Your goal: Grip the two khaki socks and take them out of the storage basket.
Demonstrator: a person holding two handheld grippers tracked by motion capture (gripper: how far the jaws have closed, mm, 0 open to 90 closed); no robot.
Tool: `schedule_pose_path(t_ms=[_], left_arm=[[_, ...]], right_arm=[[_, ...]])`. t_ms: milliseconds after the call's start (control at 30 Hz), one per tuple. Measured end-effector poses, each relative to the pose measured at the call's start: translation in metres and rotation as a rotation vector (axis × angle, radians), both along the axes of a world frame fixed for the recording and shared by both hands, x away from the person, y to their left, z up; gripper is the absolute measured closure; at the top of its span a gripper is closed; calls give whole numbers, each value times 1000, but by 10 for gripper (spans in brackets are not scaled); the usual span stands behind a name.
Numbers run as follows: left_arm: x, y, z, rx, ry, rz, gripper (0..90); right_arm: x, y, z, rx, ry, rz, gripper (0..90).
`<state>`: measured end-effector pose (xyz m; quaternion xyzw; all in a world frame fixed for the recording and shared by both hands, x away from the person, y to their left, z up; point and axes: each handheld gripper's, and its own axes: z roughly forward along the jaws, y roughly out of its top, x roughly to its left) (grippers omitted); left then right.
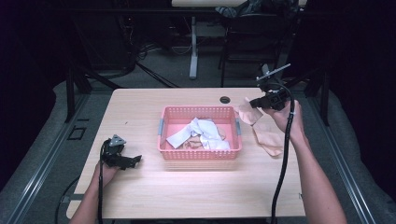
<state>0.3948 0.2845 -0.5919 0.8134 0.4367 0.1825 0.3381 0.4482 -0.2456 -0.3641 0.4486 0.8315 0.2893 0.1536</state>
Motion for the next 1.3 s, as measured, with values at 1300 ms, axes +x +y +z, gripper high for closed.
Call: schedule_pose_path(t_ms=[1300], left_arm=[[-1,0,0,-1,1,6,0]], right_arm=[[43,-56,-132,-141,274,-235,837]])
